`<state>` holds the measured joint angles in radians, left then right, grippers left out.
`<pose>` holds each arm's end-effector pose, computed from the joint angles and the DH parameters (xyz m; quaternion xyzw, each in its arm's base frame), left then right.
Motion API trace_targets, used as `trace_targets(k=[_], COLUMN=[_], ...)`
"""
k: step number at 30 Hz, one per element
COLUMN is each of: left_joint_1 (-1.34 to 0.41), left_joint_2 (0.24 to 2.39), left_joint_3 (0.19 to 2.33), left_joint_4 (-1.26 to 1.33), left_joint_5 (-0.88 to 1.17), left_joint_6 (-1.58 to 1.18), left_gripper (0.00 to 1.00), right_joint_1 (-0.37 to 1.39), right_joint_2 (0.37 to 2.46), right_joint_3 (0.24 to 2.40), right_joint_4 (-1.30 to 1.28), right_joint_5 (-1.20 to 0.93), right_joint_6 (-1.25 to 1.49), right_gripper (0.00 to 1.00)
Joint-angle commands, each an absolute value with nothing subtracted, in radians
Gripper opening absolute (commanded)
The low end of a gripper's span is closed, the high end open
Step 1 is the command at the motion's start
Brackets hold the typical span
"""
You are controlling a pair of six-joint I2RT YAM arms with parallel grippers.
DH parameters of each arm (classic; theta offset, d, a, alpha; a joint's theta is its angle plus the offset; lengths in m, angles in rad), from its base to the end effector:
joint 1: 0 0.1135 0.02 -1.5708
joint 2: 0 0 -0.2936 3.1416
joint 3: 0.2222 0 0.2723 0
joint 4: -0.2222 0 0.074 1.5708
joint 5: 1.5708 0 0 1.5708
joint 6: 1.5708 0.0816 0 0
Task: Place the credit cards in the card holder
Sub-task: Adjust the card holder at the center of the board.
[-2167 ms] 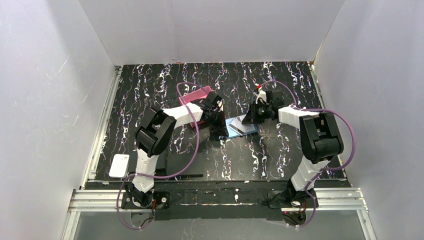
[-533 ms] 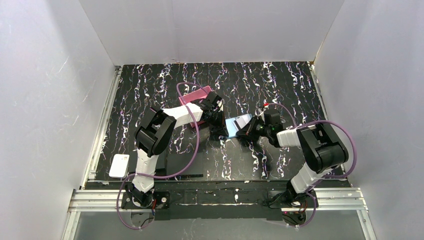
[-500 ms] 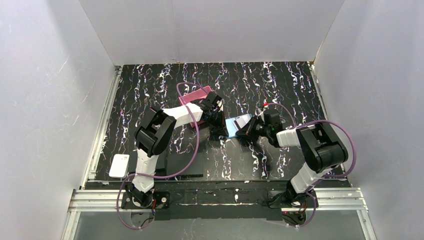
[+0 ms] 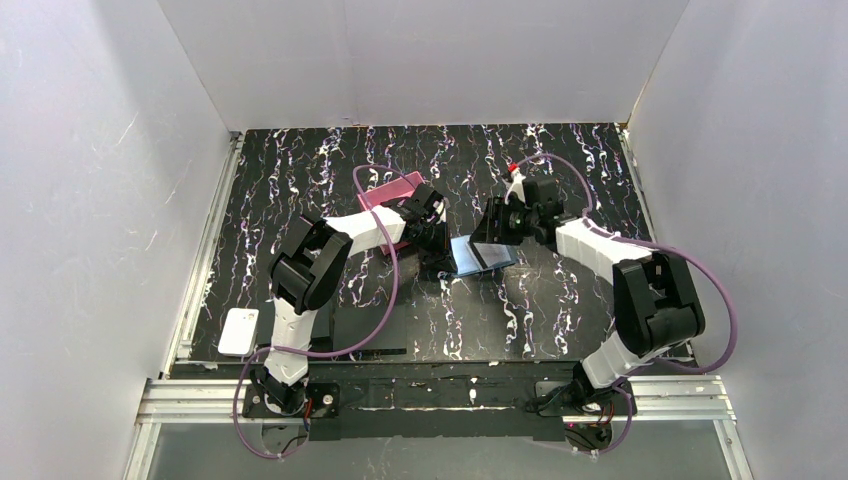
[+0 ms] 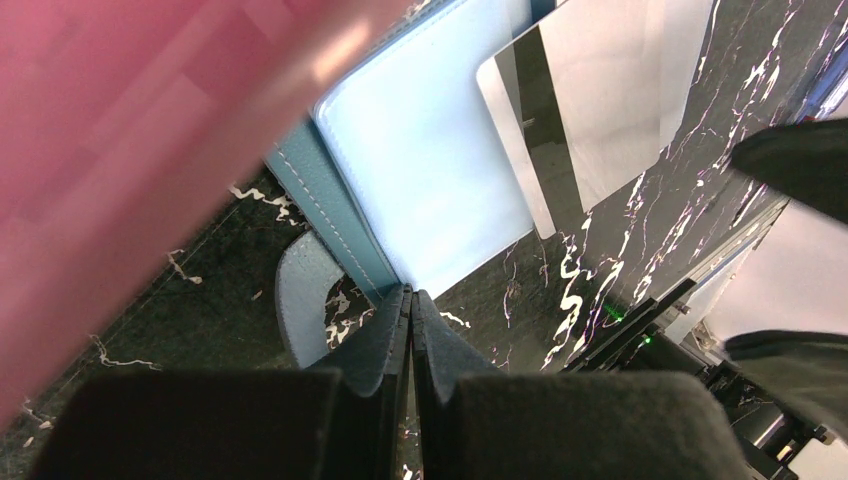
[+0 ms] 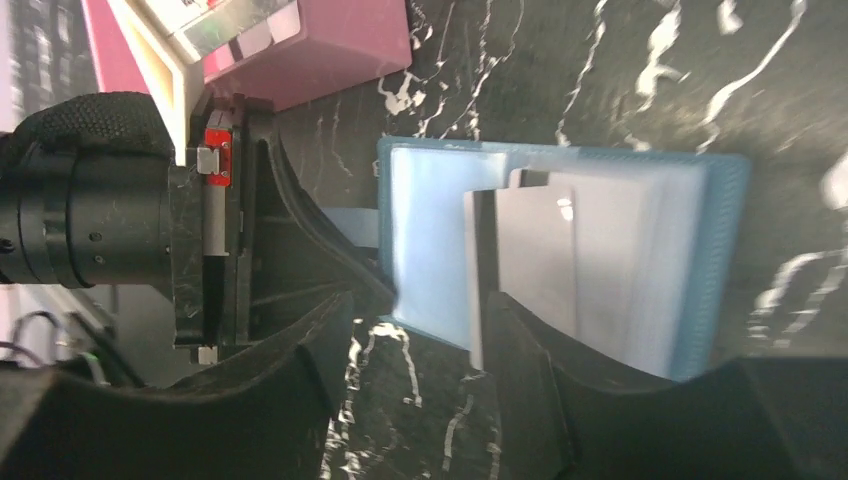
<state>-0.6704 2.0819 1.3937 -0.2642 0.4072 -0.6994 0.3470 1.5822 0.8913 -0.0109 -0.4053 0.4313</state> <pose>0.3664 -0.3318 0.1259 0.0480 0.9337 -0.3377 0.1090 0.3465 0.1595 0.1879 -0.0472 0.8913 0.3254 0.3122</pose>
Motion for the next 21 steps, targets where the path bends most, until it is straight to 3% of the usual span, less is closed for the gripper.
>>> trace_targets(k=[1, 5, 7, 9, 14, 21], left_joint_1=[-0.674, -0.674, -0.674, -0.674, -0.674, -0.675], left_joint_2=[2.052, 2.052, 2.050, 2.049, 2.055, 2.055], left_joint_3=[1.367, 1.368, 1.367, 1.366, 1.369, 1.368], left_joint_4=[-0.311, -0.311, -0.311, -0.311, -0.309, -0.304], left_joint_5=[0.399, 0.401, 0.403, 0.403, 0.406, 0.408], left_joint_6=[-0.689, -0.685, -0.684, -0.682, -0.685, -0.690], left_gripper=[0.00, 0.00, 0.00, 0.00, 0.00, 0.00], right_joint_1=[0.339, 0.339, 0.339, 0.347, 0.415, 0.453], right_joint_2=[1.594, 1.625, 1.612, 1.575, 1.462, 1.444], right_joint_3=[1.010, 1.045, 1.034, 0.991, 0.799, 0.703], right_joint_4=[-0.293, -0.335, -0.338, -0.299, -0.108, -0.037], right_joint_5=[-0.314, -0.335, -0.344, -0.351, -0.303, -0.170], right_joint_6=[0.164, 0.097, 0.119, 0.201, 0.411, 0.434], right_gripper=[0.62, 0.63, 0.58, 0.53, 0.50, 0.09])
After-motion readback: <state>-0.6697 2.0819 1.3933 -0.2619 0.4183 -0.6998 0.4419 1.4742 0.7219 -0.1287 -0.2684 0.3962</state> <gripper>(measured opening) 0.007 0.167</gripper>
